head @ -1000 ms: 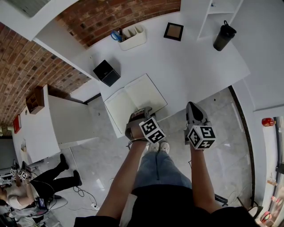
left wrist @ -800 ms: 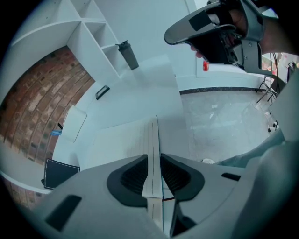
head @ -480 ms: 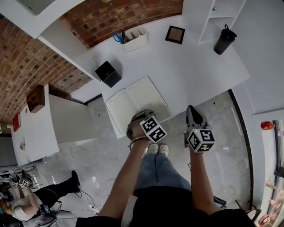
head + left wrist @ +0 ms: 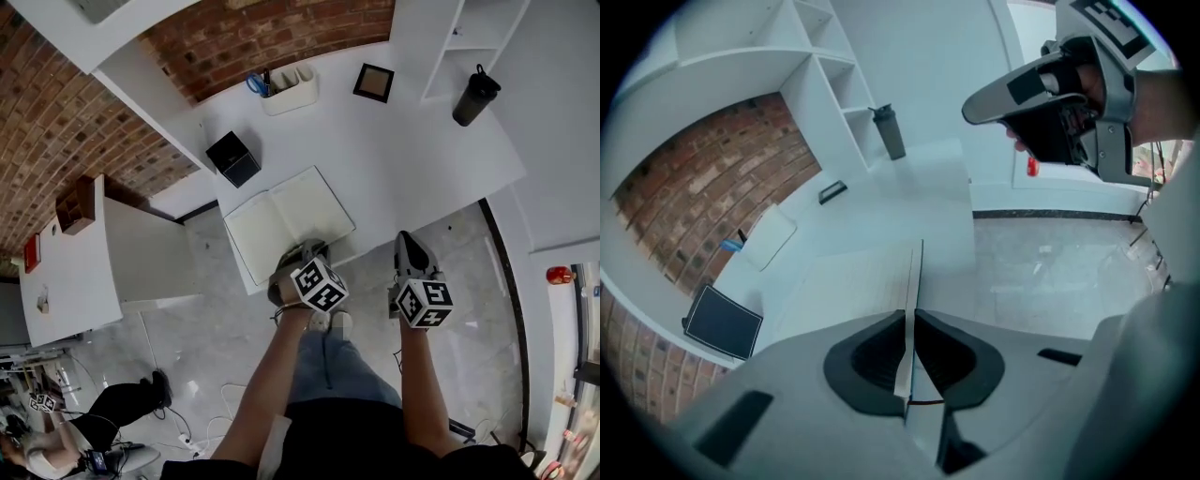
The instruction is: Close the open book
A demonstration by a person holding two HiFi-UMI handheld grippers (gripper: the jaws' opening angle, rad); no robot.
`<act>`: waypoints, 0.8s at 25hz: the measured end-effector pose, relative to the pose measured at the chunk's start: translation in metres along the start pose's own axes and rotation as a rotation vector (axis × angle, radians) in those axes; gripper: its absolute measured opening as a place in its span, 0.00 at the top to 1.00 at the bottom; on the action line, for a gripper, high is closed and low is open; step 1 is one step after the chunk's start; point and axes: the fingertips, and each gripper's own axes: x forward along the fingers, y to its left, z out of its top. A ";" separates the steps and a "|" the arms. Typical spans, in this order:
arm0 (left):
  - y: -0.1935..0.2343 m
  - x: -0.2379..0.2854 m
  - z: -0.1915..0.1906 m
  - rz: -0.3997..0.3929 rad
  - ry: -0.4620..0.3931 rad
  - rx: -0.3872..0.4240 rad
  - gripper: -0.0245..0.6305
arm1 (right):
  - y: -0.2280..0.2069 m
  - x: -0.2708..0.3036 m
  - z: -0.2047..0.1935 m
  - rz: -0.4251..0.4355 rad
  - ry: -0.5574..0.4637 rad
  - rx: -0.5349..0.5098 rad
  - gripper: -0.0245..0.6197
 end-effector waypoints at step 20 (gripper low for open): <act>0.025 -0.051 0.004 0.141 -0.349 -0.329 0.93 | 0.037 0.012 -0.004 0.075 0.057 -0.071 0.96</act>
